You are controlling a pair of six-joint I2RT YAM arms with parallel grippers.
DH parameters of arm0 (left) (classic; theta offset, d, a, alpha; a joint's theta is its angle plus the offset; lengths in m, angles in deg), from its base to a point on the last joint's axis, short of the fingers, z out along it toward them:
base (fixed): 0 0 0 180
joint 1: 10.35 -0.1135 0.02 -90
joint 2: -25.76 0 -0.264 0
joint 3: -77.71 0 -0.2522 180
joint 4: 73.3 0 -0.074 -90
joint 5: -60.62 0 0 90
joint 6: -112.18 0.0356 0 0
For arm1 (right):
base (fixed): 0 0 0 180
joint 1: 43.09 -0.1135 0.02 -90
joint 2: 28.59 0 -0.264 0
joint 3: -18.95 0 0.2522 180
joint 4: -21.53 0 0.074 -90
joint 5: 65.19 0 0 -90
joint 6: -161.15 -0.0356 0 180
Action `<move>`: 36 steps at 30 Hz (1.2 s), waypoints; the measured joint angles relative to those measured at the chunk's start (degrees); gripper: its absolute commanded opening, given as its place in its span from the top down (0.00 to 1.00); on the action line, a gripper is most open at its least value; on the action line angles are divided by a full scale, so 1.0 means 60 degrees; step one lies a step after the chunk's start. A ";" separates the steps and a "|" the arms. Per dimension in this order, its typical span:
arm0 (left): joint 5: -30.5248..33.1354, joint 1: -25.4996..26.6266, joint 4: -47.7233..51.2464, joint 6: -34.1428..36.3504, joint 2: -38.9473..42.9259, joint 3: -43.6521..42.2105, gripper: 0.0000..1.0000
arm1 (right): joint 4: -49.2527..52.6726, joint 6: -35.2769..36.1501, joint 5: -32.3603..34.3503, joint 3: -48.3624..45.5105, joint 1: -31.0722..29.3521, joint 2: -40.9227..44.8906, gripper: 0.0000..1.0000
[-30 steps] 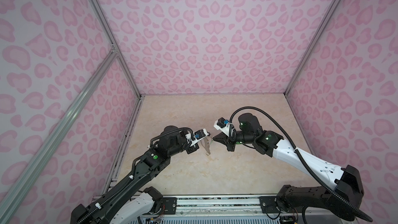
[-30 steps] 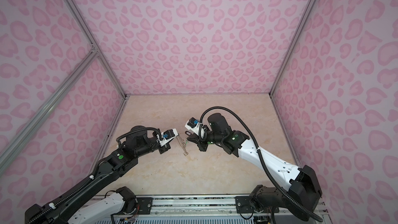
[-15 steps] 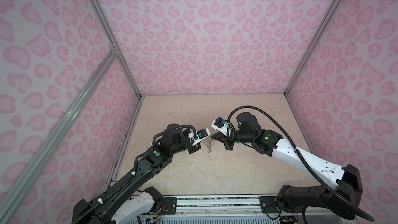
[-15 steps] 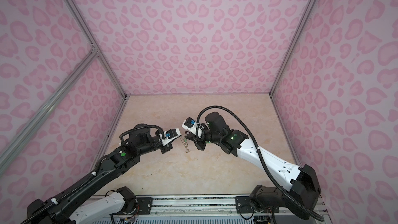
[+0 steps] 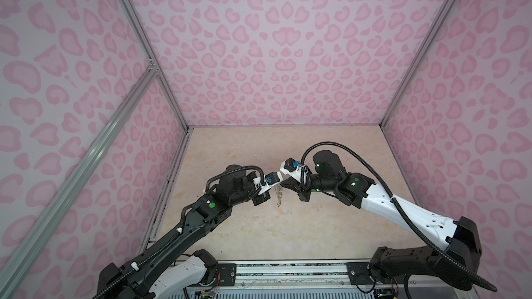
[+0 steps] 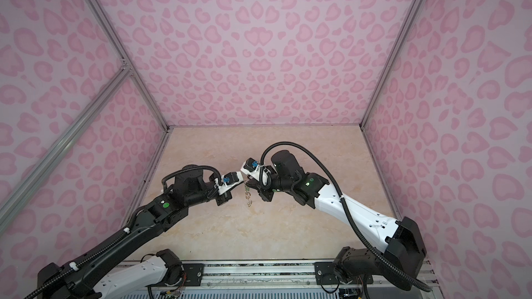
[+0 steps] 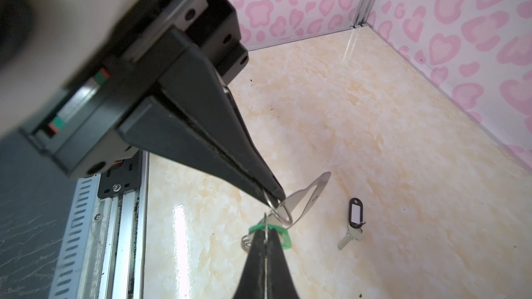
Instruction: Put the keys on the keyring
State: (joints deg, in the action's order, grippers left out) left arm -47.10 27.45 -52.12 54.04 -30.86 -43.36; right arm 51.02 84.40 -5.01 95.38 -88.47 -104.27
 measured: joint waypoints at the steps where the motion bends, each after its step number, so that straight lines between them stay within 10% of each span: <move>1: 0.0000 0.0007 0.0004 0.0000 0.0000 0.0000 0.97 | -0.0018 -0.0025 0.0000 0.0000 0.0000 -0.0015 1.00; 36: 0.0353 0.0168 0.0361 0.0397 -0.0007 0.0051 0.97 | -0.1100 -0.0641 -0.0776 -0.0448 0.0175 0.0007 1.00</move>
State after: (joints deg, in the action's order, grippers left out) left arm -44.98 28.45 -49.96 56.42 -30.90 -43.06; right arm 44.42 80.56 -9.67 92.69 -87.42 -104.22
